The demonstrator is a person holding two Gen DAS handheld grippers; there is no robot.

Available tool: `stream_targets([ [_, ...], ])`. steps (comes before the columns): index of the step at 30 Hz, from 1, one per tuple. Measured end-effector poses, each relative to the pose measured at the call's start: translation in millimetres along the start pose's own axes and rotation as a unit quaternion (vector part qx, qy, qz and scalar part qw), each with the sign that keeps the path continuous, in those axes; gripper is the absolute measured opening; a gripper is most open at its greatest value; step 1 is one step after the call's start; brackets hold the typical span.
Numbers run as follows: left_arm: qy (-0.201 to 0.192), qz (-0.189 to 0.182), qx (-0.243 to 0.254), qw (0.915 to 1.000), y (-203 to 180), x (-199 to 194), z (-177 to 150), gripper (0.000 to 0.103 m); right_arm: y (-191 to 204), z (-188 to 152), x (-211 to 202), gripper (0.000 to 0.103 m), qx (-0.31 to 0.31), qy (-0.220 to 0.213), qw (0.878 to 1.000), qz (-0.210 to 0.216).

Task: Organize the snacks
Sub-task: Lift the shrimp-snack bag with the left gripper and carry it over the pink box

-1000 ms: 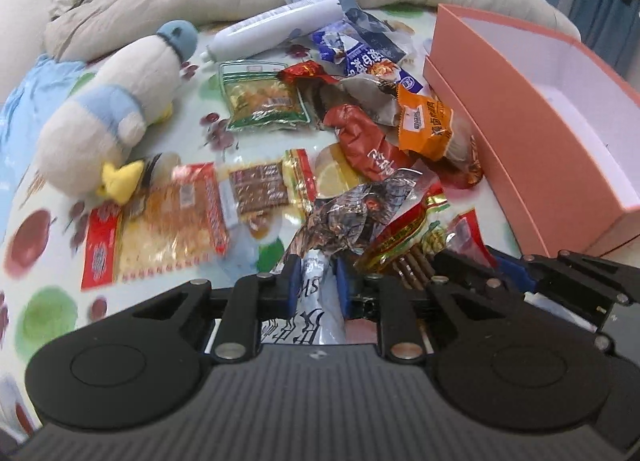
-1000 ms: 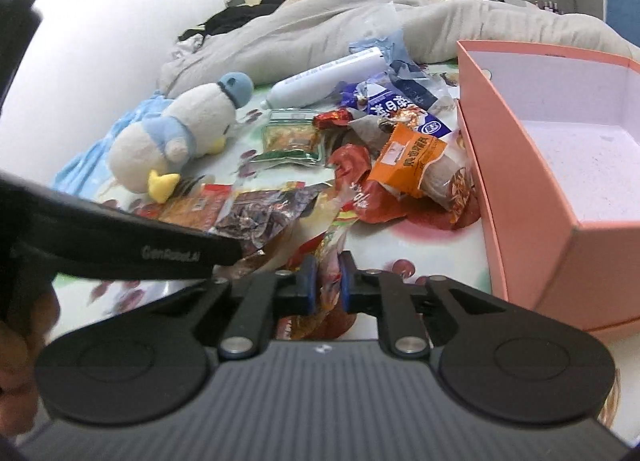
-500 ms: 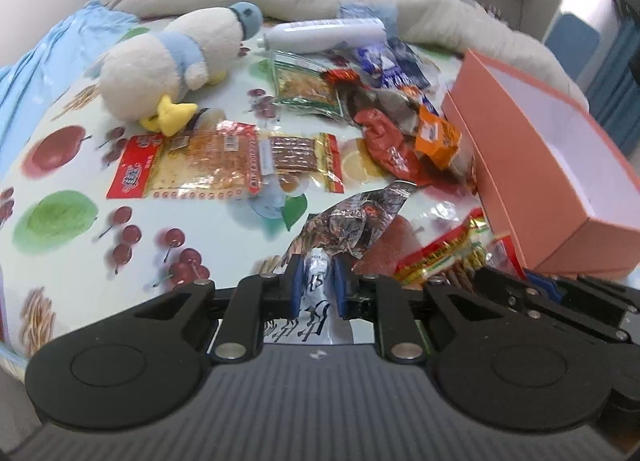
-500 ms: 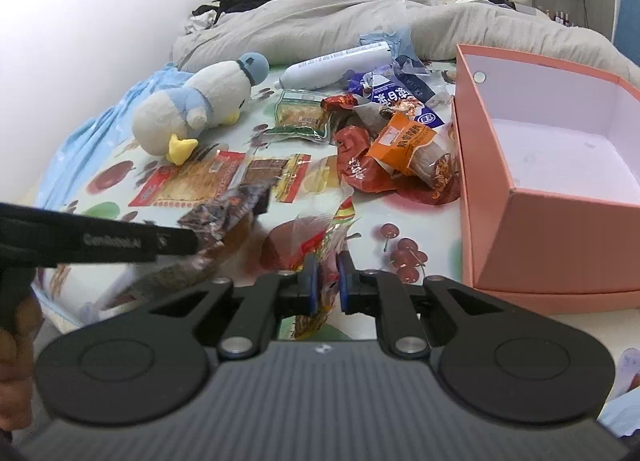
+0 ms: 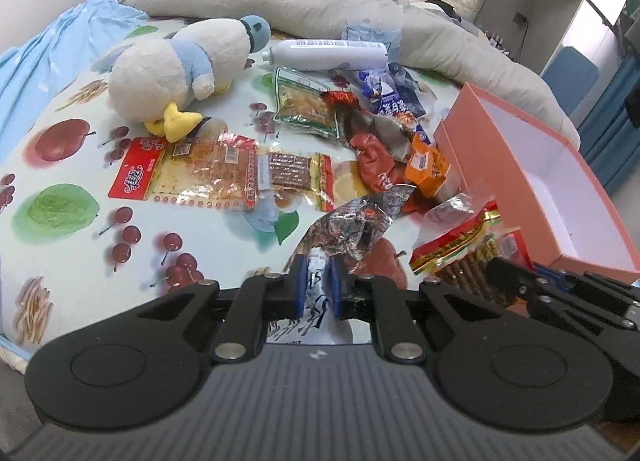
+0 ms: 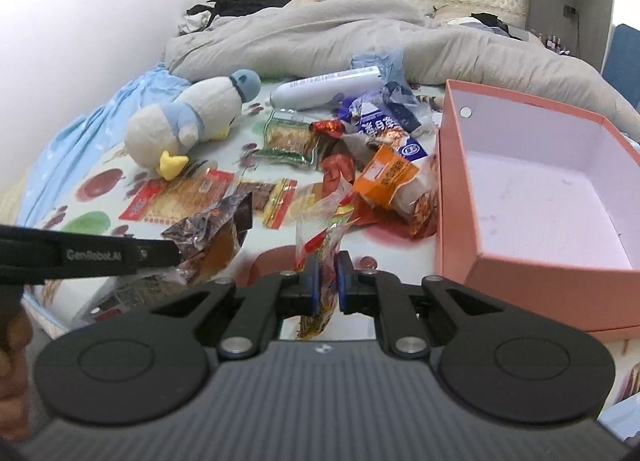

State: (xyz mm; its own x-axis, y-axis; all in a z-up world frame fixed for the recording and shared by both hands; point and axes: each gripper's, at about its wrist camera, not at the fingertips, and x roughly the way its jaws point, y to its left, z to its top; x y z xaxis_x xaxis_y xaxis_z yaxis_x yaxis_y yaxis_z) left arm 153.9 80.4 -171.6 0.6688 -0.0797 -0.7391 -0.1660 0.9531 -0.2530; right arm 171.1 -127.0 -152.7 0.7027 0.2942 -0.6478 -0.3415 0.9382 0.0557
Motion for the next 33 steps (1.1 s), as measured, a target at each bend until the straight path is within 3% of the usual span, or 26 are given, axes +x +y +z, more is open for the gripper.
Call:
stream_targets([
  [15, -0.069, -0.024, 0.019, 0.9971, -58.0, -52.7, 55.3, 0.014, -40.0, 56.0, -52.7, 0.012, 0.008, -0.060, 0.998, -0.015],
  [22, -0.097, -0.058, 0.043, 0.9926, -104.8, -67.9, 80.2, 0.014, -71.7, 73.7, -74.4, 0.012, 0.031, -0.093, 0.995, -0.034],
  [27, -0.108, -0.087, 0.063, 0.9883, -144.5, -70.8, 96.1, 0.014, -91.2, 83.3, -80.7, 0.012, 0.039, -0.110, 0.992, -0.055],
  [33, -0.094, -0.113, 0.087, 0.9853, -186.9, -54.9, 101.4, 0.014, -124.3, 76.0, -74.4, 0.012, 0.064, -0.096, 0.990, -0.079],
])
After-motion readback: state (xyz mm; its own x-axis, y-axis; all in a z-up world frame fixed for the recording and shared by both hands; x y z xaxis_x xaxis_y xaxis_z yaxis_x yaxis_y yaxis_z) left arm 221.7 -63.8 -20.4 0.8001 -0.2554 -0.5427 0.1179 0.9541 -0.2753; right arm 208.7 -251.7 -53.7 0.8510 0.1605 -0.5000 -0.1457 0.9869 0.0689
